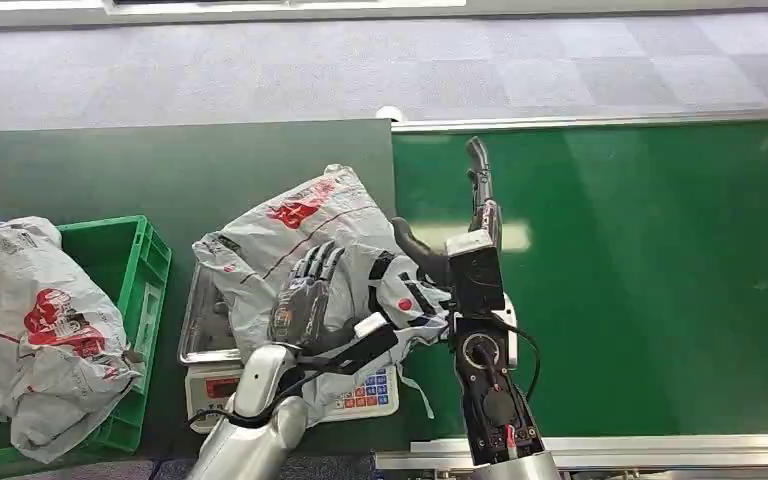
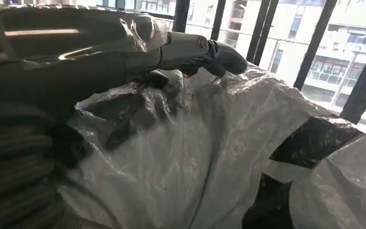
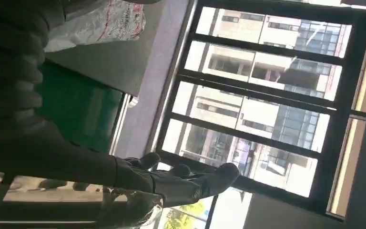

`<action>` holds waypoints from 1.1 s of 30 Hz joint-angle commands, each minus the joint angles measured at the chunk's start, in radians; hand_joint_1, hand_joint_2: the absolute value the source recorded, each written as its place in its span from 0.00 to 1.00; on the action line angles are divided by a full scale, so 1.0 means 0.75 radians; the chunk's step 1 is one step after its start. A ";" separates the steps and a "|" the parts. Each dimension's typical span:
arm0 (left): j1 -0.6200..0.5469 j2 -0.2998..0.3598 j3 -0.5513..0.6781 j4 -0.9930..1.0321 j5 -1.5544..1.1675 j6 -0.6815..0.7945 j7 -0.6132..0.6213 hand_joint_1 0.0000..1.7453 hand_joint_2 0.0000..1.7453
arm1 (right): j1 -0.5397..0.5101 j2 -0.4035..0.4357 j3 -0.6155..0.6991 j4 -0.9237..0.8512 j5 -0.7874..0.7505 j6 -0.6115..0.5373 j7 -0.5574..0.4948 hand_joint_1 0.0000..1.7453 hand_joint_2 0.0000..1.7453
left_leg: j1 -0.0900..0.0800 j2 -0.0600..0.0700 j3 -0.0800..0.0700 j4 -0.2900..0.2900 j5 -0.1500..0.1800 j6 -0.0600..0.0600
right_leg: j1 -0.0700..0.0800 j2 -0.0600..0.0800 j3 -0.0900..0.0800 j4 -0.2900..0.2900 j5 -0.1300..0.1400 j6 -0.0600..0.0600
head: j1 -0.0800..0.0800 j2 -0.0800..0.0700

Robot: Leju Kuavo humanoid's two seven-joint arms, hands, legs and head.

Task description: Moved the parcel from conveyor to table for the left to box.

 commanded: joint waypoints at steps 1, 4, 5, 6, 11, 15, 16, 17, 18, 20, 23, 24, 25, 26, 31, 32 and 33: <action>-0.053 -0.044 0.049 0.161 0.070 0.059 -0.075 0.98 1.00 | 0.104 0.008 -0.045 -0.077 0.037 0.002 0.027 0.00 1.00 | 0.000 -0.007 0.000 -0.003 0.002 0.001 | 0.000 -0.005 0.003 -0.003 0.001 0.000 | 0.000 0.000; -0.037 -0.035 0.033 0.105 0.106 0.096 -0.119 1.00 1.00 | 0.102 0.015 -0.055 -0.073 0.050 0.016 0.027 0.00 1.00 | 0.000 -0.003 0.001 -0.002 0.001 0.001 | 0.000 -0.002 0.002 -0.002 0.000 0.000 | 0.000 0.000; -0.037 -0.035 0.033 0.105 0.106 0.096 -0.119 1.00 1.00 | 0.102 0.015 -0.055 -0.073 0.050 0.016 0.027 0.00 1.00 | 0.000 -0.004 0.001 -0.003 0.001 0.001 | 0.000 -0.003 0.003 -0.004 0.001 0.000 | 0.000 0.000; -0.020 -0.036 0.031 0.056 0.140 0.123 -0.156 1.00 1.00 | 0.099 0.015 -0.054 -0.067 0.053 0.015 0.027 0.00 1.00 | 0.000 -0.004 0.001 -0.002 0.001 0.001 | 0.000 -0.003 0.003 -0.003 0.000 0.000 | 0.000 0.000; 0.012 -0.030 0.015 -0.033 0.230 0.195 -0.253 1.00 1.00 | 0.097 0.015 -0.054 -0.063 0.053 0.010 0.024 0.00 1.00 | 0.000 -0.003 0.001 -0.003 0.000 0.001 | 0.000 -0.002 0.002 -0.004 0.000 0.000 | 0.000 0.000; 0.140 -0.014 -0.047 -0.347 0.613 0.438 -0.686 1.00 1.00 | 0.077 0.015 -0.042 -0.023 0.040 0.000 0.013 0.00 1.00 | 0.000 -0.003 -0.001 -0.003 0.000 0.001 | 0.000 -0.002 0.001 -0.004 0.000 0.000 | 0.000 0.000; 0.218 -0.023 -0.019 -0.513 0.697 0.529 -0.842 1.00 1.00 | 0.040 0.015 -0.007 0.032 0.013 0.015 0.000 0.00 1.00 | 0.000 -0.001 -0.002 -0.001 0.000 0.001 | 0.000 0.000 -0.001 -0.002 0.000 0.000 | 0.000 0.000; 0.267 -0.002 -0.041 -0.579 0.705 0.529 -0.843 1.00 1.00 | 0.014 0.015 0.022 0.071 -0.014 -0.017 0.000 0.00 1.00 | 0.000 0.000 -0.001 -0.002 -0.001 0.001 | 0.000 0.001 -0.001 -0.003 0.000 0.000 | 0.000 0.000; 0.340 -0.027 -0.017 -0.862 0.759 0.529 -0.973 1.00 1.00 | -0.023 0.015 0.050 0.133 -0.052 -0.048 -0.016 0.00 1.00 | 0.000 0.006 -0.002 -0.002 -0.002 0.001 | 0.000 0.006 -0.003 -0.002 0.001 0.000 | 0.000 0.000; 0.340 -0.027 -0.017 -0.862 0.759 0.529 -0.973 1.00 1.00 | -0.023 0.015 0.050 0.133 -0.052 -0.048 -0.016 0.00 1.00 | 0.001 0.007 -0.005 0.000 -0.002 0.001 | 0.001 0.007 -0.006 0.000 0.000 0.000 | 0.000 0.000; 0.395 -0.030 -0.055 -1.127 0.762 0.529 -0.973 1.00 1.00 | -0.049 0.015 0.059 0.171 -0.078 -0.064 -0.030 0.00 1.00 | 0.001 0.003 -0.006 0.000 -0.002 0.001 | 0.001 0.004 -0.006 0.000 -0.001 0.000 | -0.001 0.000; 0.399 -0.050 -0.038 -1.229 0.730 0.529 -0.973 1.00 1.00 | -0.048 0.015 0.055 0.169 -0.081 -0.065 -0.031 0.00 1.00 | 0.000 0.001 -0.008 0.001 -0.001 0.001 | 0.000 0.002 -0.008 0.001 -0.001 0.000 | -0.001 0.000; 0.404 -0.054 -0.036 -1.249 0.731 0.529 -0.973 1.00 1.00 | -0.046 0.015 0.053 0.169 -0.081 -0.066 -0.032 0.00 1.00 | 0.001 0.002 -0.008 0.001 -0.002 0.001 | 0.001 0.003 -0.007 0.000 -0.001 0.000 | 0.000 0.000; 0.415 -0.053 -0.034 -1.269 0.727 0.529 -0.973 1.00 1.00 | -0.043 0.015 0.049 0.169 -0.080 -0.064 -0.033 0.00 1.00 | 0.001 0.003 -0.010 0.003 -0.002 0.001 | 0.001 0.004 -0.009 0.002 0.000 0.000 | -0.001 0.000; 0.385 -0.067 0.126 -1.354 0.756 0.529 -0.973 1.00 1.00 | 0.061 -0.015 -0.019 0.054 -0.054 -0.091 -0.038 0.00 1.00 | 0.001 -0.002 -0.006 -0.001 0.000 0.001 | 0.001 -0.001 -0.004 -0.002 0.000 0.000 | 0.000 0.000; 0.385 -0.067 0.126 -1.354 0.756 0.529 -0.973 1.00 1.00 | 0.061 -0.015 -0.019 0.054 -0.054 -0.091 -0.038 0.00 1.00 | 0.001 -0.002 -0.007 -0.001 0.000 0.001 | 0.001 -0.001 -0.005 -0.001 -0.001 0.000 | 0.000 0.000; 0.387 -0.067 0.181 -1.393 0.767 0.529 -0.973 1.00 1.00 | 0.075 -0.015 -0.028 0.037 -0.047 -0.086 -0.040 0.00 1.00 | 0.001 -0.002 -0.006 -0.002 0.000 0.001 | 0.001 0.000 -0.004 -0.002 0.000 0.000 | 0.000 0.000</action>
